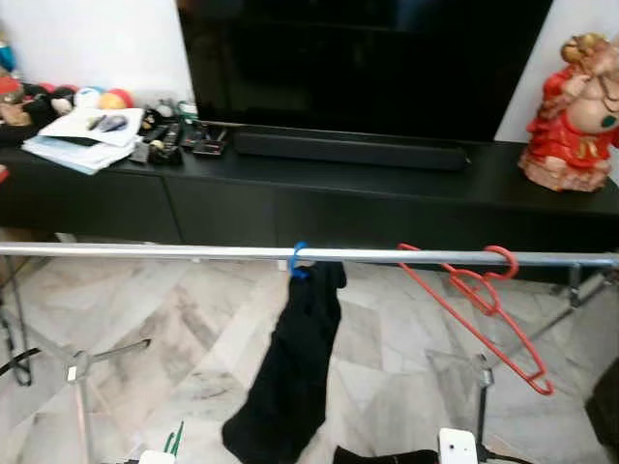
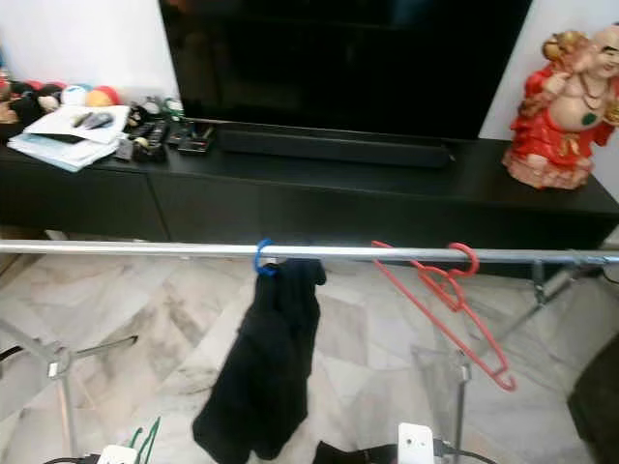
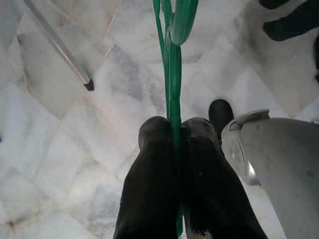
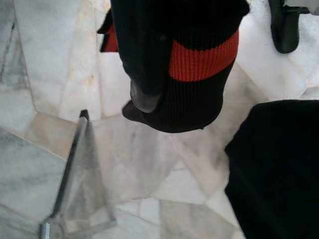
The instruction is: Hang hanger
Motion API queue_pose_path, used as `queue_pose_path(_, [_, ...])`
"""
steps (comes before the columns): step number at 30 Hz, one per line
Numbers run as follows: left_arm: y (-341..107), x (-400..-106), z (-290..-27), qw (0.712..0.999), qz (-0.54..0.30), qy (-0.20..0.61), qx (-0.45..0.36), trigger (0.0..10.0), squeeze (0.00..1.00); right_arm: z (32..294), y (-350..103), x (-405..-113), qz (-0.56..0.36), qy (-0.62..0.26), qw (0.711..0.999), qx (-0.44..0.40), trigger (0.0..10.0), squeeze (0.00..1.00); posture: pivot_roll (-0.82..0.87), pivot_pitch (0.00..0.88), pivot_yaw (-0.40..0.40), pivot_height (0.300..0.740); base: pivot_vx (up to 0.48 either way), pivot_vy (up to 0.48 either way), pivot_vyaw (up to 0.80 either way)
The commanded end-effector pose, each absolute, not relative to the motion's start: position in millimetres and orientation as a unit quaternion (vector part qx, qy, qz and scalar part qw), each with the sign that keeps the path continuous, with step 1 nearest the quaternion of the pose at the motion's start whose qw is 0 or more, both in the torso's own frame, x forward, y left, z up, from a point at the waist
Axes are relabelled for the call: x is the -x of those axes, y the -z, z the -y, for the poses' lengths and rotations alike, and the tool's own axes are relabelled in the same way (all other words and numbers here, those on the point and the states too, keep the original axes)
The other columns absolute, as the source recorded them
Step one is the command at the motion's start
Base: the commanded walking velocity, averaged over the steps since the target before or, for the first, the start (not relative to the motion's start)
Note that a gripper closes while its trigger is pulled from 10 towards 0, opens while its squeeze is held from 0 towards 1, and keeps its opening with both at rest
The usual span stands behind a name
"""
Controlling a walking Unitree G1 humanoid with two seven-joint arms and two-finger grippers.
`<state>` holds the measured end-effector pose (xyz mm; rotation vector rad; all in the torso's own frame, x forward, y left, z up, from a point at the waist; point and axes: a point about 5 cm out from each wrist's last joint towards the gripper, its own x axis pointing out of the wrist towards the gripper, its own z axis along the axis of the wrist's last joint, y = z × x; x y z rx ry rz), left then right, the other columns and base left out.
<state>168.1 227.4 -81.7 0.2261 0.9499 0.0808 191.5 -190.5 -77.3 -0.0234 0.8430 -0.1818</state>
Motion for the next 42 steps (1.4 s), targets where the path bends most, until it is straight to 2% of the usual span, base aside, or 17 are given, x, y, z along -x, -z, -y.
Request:
queue_pose_path(1, [86.5,-156.5,-230.1,0.872,-0.473,-0.039,-0.119,10.0,0.0,186.9,78.5,-190.3,-0.412,0.087,0.907,0.005,10.0,0.0,0.07,0.011,-0.013,0.74,0.0,0.337,0.0])
queue_pose_path(35, [89.9,-150.0,-228.4,0.868,-0.482,-0.036,-0.116,10.0,0.0,187.1,80.9,-185.9,-0.421,0.09,0.902,0.005,10.0,0.0,0.08,0.061,-0.014,0.74,0.0,0.336,0.0])
queue_pose_path(42, [89.8,-149.0,-231.3,0.865,-0.484,-0.039,-0.124,10.0,0.0,187.6,81.3,-185.2,-0.423,0.089,0.902,0.006,10.0,0.0,0.09,0.068,-0.018,0.74,0.0,0.084,0.0])
